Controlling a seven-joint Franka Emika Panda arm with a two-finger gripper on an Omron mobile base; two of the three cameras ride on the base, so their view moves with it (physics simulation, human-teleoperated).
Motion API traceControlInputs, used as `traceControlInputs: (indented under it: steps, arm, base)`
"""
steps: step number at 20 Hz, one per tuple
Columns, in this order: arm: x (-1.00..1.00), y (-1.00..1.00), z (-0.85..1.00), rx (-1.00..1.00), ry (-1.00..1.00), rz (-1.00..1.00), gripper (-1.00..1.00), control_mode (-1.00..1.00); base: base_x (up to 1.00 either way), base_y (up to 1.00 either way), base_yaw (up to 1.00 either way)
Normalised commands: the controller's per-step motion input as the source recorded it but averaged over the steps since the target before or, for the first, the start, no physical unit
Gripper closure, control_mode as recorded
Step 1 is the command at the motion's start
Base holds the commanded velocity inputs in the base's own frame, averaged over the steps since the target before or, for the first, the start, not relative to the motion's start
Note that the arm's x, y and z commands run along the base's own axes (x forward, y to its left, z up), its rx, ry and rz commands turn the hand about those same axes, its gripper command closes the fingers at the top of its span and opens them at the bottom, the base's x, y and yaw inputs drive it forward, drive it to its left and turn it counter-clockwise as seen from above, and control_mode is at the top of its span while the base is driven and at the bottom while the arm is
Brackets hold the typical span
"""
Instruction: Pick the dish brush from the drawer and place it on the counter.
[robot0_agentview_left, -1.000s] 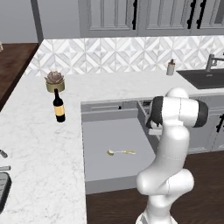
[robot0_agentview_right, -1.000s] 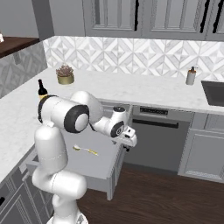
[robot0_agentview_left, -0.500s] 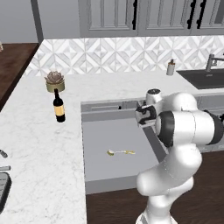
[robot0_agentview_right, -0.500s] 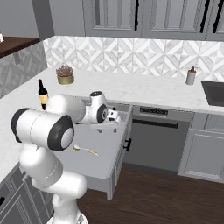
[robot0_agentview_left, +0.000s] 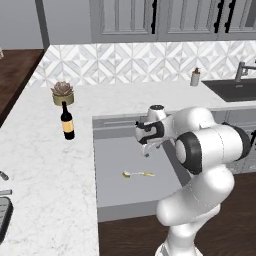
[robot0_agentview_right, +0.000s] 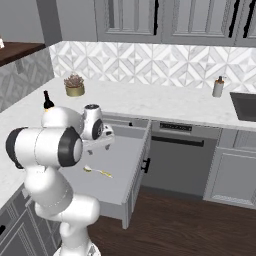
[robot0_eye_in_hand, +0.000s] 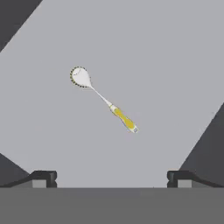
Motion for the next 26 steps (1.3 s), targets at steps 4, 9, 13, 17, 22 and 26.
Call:
traceControlInputs:
  steps: [4,9,13,17,22,26]
  arm:
    - [0.16,0.31,-0.35,0.00,0.14,0.41,-1.00,-1.00]
    - [0.24,0.00,-0.55,0.00,0.05,0.10,-1.00,-1.00]
    - [0.40,0.01,-0.84,0.00,0.00,0.09,-1.00,-1.00]
    - [0.59,0.04,-0.62,0.00,0.00,0.13,-1.00,-1.00]
    - [0.50,0.01,-0.45,0.00,0.03,0.16,-1.00,-1.00]
    - [-0.23,0.00,-0.35,0.00,0.23,0.13,-1.00,-1.00]
  base:
    - [0.00,0.00,0.00]
    - [0.00,0.00,0.00]
    - [0.00,0.00,0.00]
    - [0.00,0.00,0.00]
    - [0.00,0.00,0.00]
    - [0.00,0.00,0.00]
